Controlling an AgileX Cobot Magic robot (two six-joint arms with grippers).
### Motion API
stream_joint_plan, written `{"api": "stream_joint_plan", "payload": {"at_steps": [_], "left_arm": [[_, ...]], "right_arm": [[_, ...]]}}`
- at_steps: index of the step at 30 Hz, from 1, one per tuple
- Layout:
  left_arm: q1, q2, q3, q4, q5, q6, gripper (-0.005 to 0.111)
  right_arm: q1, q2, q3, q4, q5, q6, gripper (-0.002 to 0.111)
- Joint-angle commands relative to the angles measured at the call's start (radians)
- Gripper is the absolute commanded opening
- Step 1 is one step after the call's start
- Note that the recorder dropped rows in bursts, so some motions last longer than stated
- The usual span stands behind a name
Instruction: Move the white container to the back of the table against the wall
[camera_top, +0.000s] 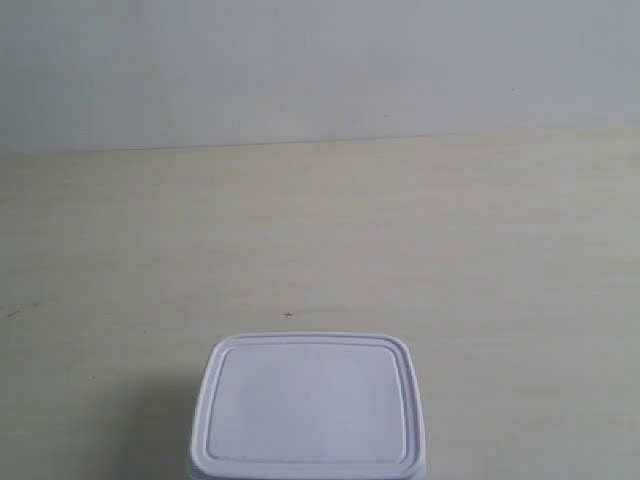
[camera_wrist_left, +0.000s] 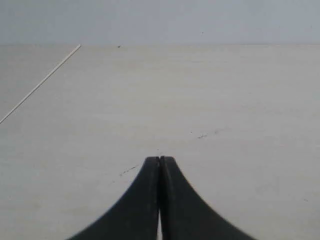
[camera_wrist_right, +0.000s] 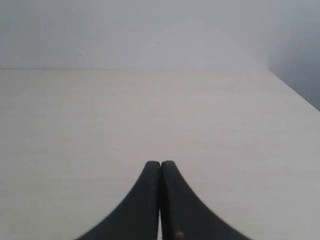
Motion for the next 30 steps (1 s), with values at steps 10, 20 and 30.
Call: {"api": "stream_joint_plan", "payload": {"at_steps": [10,20,30], "left_arm": [[0.001,-0.006,0.003,-0.006,-0.004,-0.004,0.0],[0.001,-0.006,0.003,-0.006,-0.004,-0.004,0.0],[0.001,-0.006,0.003,0.066,-0.004,-0.001,0.0]], "right_arm": [[-0.006,-0.006,0.005,-0.018,-0.004,0.0,0.0],[-0.006,-0.006,0.005,-0.01,-0.004,0.0,0.0],[-0.006,-0.006,0.005,-0.011,-0.107,0.0,0.0]]}}
